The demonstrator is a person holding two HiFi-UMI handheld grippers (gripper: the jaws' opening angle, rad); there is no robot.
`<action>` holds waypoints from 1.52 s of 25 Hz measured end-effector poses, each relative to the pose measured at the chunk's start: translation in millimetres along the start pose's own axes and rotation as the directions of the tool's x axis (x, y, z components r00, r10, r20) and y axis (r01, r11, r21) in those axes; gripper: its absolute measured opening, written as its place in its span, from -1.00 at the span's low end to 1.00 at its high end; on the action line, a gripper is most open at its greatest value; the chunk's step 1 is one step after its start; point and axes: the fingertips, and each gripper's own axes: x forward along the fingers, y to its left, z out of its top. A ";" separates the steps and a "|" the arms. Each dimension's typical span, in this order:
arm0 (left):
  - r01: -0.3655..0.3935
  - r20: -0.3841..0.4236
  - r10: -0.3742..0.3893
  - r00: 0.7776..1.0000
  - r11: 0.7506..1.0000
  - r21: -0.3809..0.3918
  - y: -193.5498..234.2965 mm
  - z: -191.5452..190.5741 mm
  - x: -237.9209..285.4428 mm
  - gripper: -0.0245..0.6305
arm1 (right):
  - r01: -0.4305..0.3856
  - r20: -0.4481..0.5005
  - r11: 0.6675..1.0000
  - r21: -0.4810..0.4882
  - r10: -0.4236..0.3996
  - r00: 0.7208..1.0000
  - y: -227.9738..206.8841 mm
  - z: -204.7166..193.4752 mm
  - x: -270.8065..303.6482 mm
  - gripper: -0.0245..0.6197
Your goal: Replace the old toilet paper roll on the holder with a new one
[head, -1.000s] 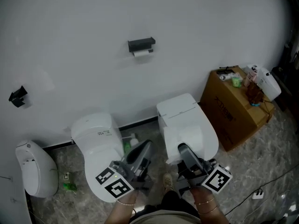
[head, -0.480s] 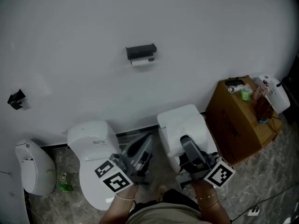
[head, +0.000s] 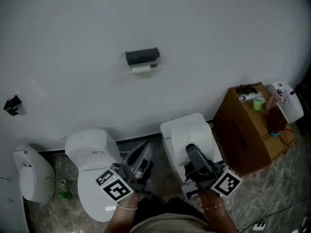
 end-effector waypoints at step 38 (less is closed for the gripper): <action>0.150 -0.124 -0.164 0.979 0.983 -0.110 257.9 131.5 206.7 -0.91 | 0.053 0.102 0.997 -0.053 -0.048 0.994 -175.3 58.7 302.1 0.47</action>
